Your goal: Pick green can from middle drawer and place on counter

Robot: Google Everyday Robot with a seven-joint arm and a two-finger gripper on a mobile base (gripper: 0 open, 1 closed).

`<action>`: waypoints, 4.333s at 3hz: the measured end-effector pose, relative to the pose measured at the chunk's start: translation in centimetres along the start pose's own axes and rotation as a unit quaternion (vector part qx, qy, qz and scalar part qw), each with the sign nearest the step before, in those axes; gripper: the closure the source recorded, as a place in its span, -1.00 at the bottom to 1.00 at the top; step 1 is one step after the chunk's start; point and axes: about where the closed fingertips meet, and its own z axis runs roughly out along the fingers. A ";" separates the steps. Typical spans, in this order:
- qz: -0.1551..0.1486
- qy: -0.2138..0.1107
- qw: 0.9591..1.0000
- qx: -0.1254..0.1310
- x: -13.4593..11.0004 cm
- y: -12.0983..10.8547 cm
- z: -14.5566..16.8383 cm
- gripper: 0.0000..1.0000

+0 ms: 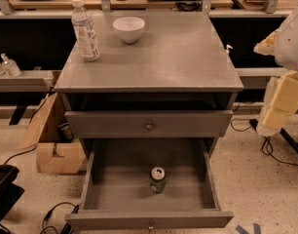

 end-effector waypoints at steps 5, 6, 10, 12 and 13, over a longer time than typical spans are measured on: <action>0.060 -0.242 0.968 -0.018 2.8 6.3 17.3 -1.00; 0.059 -0.309 0.949 -0.008 2.5 6.5 20.8 -1.00; 0.070 -0.446 0.892 -0.025 -2.0 6.7 37.6 -1.00; 0.057 -0.475 0.876 -0.057 -5.8 7.6 48.2 -1.00; 0.047 -0.474 0.876 -0.076 -7.8 8.2 52.0 -1.00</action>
Offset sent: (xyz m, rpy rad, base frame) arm -0.0006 0.0046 -0.0290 0.0403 -0.0088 -0.0217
